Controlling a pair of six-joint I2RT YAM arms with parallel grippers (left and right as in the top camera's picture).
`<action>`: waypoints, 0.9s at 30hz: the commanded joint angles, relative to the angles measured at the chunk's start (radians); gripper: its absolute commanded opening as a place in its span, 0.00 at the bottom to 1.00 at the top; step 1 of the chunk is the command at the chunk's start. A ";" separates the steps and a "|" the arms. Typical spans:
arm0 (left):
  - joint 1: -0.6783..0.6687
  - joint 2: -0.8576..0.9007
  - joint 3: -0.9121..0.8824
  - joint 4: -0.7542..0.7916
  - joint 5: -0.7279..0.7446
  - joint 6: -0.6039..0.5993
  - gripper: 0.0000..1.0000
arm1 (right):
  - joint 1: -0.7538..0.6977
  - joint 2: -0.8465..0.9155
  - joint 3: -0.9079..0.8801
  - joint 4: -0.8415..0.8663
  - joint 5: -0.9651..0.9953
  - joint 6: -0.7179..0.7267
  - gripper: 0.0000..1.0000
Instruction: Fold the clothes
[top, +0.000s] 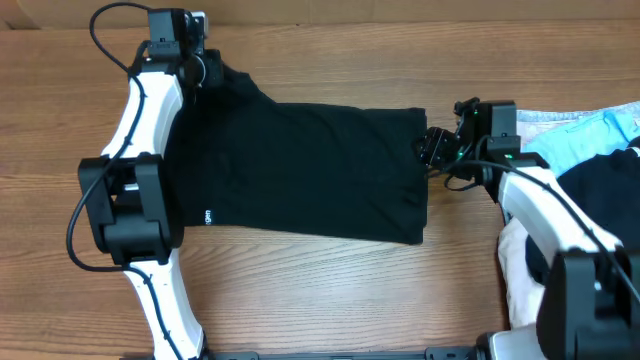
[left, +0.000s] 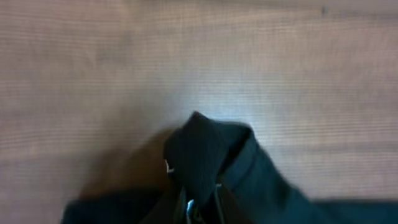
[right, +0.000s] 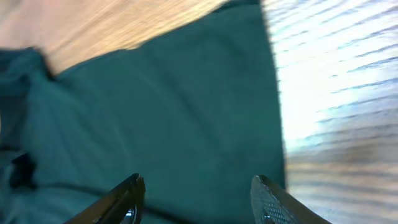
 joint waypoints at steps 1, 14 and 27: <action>-0.005 -0.058 0.019 -0.068 0.000 -0.010 0.10 | -0.037 0.057 0.060 0.049 0.037 0.001 0.59; -0.002 -0.080 0.019 -0.309 0.000 -0.014 0.05 | -0.060 0.241 0.077 0.359 0.061 -0.016 0.71; -0.001 -0.119 0.035 -0.324 0.001 -0.033 0.18 | -0.038 0.478 0.333 0.111 0.003 0.031 0.70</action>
